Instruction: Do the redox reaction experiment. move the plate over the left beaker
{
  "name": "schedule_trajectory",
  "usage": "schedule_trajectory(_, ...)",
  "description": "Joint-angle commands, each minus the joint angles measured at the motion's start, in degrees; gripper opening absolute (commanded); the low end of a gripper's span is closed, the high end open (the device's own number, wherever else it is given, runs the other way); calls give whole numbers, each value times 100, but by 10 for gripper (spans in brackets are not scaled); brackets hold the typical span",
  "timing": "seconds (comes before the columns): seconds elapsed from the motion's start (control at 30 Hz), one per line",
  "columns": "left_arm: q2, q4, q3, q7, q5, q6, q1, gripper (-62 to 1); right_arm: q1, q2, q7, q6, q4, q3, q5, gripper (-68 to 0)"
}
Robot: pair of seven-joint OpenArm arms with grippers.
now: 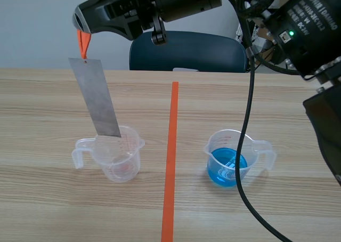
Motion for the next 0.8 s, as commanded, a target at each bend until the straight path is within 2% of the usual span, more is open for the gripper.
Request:
schedule_trajectory(0.0,-22,109,-37,-103,-76,-13,-11,14,98,-15,50,0,44,59,103,-673)
schedule_trajectory(0.77,-68,109,-37,-59,-74,-13,-13,14,98,-13,48,2,44,59,94,-673)
